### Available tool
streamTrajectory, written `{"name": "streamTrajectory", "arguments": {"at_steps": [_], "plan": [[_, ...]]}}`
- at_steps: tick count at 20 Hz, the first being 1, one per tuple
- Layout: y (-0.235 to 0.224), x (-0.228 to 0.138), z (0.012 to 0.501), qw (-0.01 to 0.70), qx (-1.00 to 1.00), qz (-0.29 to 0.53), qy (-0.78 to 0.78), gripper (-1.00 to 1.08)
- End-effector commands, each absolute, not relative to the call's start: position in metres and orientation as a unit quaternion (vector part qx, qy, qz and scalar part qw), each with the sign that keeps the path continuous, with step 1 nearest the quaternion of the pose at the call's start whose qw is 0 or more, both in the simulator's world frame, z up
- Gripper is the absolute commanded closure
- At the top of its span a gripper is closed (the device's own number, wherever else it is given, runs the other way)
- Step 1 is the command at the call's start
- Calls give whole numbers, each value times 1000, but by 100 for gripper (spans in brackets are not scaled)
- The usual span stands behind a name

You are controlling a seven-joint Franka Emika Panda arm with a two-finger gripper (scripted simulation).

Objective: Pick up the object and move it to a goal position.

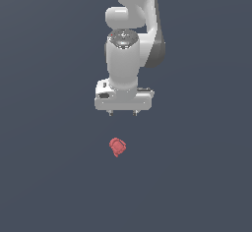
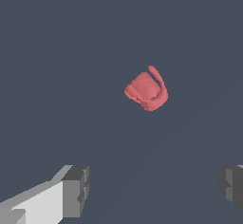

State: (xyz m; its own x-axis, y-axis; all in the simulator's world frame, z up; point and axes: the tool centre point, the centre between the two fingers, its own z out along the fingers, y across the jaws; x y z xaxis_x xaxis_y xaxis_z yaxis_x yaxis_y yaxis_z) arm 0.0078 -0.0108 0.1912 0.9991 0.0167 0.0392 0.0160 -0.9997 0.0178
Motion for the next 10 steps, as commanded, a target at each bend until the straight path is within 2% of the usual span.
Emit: {"name": "streamTrajectory", "arguments": {"at_steps": [1,10], "plan": [[-11,8,191,9,1000,20,8,-92],[26,11,203,-7,999,28,18,-92]]}}
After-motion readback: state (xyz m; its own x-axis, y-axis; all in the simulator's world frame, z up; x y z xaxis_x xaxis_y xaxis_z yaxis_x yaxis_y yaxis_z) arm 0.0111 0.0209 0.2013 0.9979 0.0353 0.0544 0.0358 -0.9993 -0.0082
